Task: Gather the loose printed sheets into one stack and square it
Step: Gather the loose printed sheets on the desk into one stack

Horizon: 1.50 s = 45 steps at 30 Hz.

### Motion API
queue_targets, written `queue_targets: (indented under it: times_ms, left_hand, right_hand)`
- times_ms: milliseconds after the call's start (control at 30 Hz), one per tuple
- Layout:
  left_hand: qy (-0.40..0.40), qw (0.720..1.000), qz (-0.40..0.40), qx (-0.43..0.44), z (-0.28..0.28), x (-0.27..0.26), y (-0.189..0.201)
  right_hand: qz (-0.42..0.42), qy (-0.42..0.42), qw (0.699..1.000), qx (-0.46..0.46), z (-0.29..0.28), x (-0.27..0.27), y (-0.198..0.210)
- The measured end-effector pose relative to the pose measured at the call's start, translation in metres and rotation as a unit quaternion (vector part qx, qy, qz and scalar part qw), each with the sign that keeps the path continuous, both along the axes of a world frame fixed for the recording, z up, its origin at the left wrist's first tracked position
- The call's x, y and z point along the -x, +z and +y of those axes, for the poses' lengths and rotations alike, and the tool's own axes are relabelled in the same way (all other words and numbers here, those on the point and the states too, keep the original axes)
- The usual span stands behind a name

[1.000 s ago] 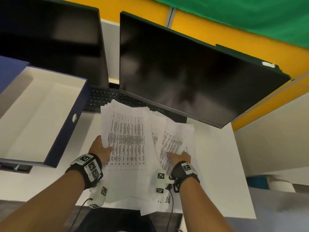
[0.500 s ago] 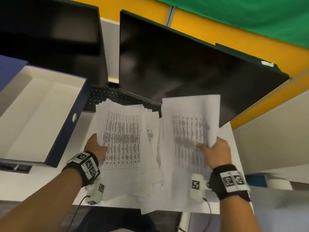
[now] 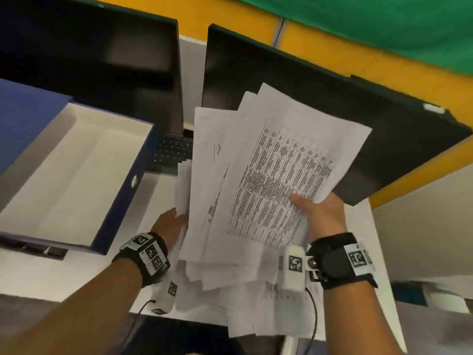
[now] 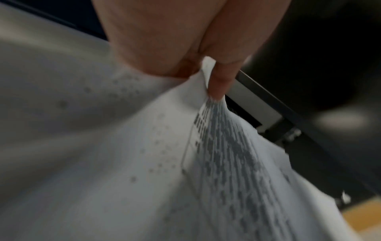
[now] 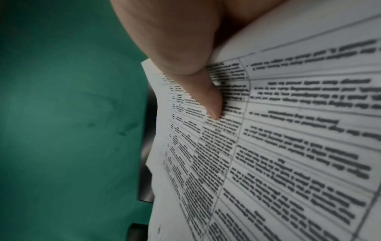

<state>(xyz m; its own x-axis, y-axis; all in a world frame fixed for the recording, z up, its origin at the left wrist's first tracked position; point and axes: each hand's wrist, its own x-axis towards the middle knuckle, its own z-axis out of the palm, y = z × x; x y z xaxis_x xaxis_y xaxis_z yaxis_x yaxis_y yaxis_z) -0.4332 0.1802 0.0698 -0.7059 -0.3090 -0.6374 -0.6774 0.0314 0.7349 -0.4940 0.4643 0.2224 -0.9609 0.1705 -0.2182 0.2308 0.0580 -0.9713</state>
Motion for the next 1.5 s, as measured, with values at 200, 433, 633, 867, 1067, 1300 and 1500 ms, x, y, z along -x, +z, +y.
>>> queue_targets:
  times_ms: [200,433,633,867,1067,1300,1500]
  left_hand:
    - [0.093,0.988,-0.062,-0.105,-0.002,-0.003,0.007]
    - [-0.026,0.992,-0.103,0.071,0.022,0.016,0.018]
    - [-0.051,0.983,-0.073,0.159,0.027,0.022,0.016]
    - [0.012,0.987,0.084,0.139,0.011,-0.005,0.03]
    - [0.042,0.982,0.186,-0.003,0.003,-0.037,0.062]
    - [0.08,0.918,0.389,0.002,0.025,-0.029,0.146]
    - [0.022,0.916,0.4,0.03,0.019,-0.02,0.141]
  right_hand:
    - [-0.137,0.05,0.966,-0.215,-0.032,0.012,-0.114]
    - [-0.18,0.148,0.893,-0.386,-0.037,0.024,-0.14]
    - [-0.165,0.179,0.927,-0.285,-0.068,0.012,-0.154]
    - [-0.16,0.114,0.969,-0.15,-0.036,-0.007,-0.156]
    - [-0.131,0.089,0.984,-0.079,-0.03,-0.015,-0.117]
    - [0.137,0.028,0.989,0.053,-0.027,-0.014,-0.006]
    - [0.177,0.104,0.979,0.003,-0.026,-0.022,0.01]
